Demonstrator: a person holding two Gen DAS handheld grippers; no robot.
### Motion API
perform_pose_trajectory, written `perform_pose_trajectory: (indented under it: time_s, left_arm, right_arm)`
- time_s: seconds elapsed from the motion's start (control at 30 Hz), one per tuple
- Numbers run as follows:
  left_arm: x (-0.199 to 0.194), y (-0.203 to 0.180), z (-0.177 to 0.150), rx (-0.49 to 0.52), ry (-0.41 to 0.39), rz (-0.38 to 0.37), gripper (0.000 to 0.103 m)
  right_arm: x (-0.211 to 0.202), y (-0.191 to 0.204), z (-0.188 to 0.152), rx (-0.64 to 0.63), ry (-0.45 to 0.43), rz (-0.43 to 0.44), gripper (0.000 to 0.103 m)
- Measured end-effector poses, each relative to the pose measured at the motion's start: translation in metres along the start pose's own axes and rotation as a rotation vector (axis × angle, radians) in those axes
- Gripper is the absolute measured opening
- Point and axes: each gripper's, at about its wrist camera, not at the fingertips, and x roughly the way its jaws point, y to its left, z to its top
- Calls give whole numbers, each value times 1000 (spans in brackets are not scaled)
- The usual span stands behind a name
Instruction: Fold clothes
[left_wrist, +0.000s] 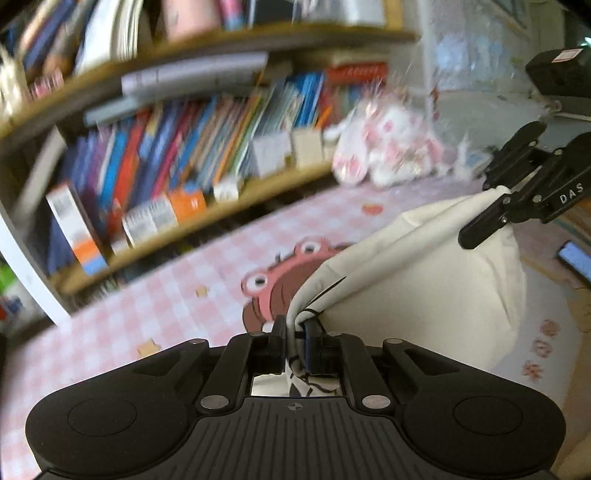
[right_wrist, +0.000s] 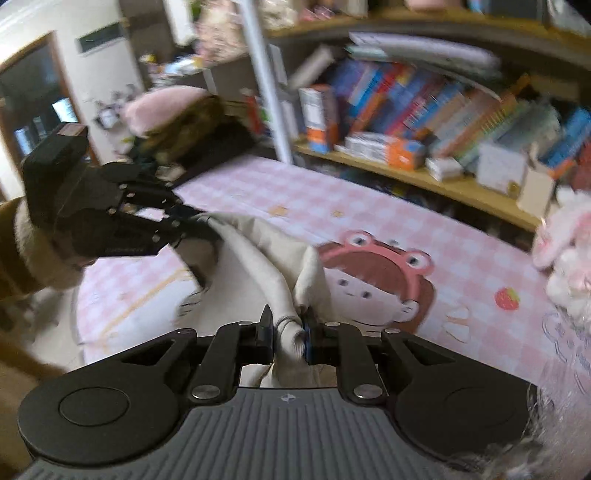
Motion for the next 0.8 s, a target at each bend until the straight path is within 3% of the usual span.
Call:
perform_pose_trajectory:
  time_s: [0.07, 0.13, 0.17, 0.2, 0.23, 0.27, 0.3, 0.5, 0.6, 0.8]
  left_arm:
    - [20, 3, -1, -13, 44, -6, 16]
    - [34, 7, -5, -23, 83, -3, 27]
    - [39, 9, -7, -27, 97, 6, 38]
    - [40, 11, -9, -32, 102, 19, 59]
    - [36, 15, -11, -41, 100, 45, 70]
    - [30, 20, -13, -52, 88, 60, 82]
    - [24, 26, -15, -61, 72, 57, 85]
    - [-4, 50, -33, -124, 69, 84, 88]
    - [-3, 59, -37, -190, 91, 77, 88]
    - [17, 60, -35, -262, 132, -3, 89]
  right_arm:
    - [17, -11, 2, 35, 19, -45, 13]
    - [33, -23, 3, 70, 38, -90, 18]
    - [41, -28, 4, 88, 48, -112, 21]
    - [50, -34, 5, 105, 57, -135, 32]
    - [58, -40, 6, 123, 67, -157, 52]
    - [62, -44, 3, 134, 66, -213, 57]
    - [62, -48, -1, 154, 53, -260, 65]
    - [32, -56, -26, 296, -78, -386, 62]
    - [23, -54, -36, 362, -124, -359, 62]
    - [47, -22, -23, 325, -116, -255, 61]
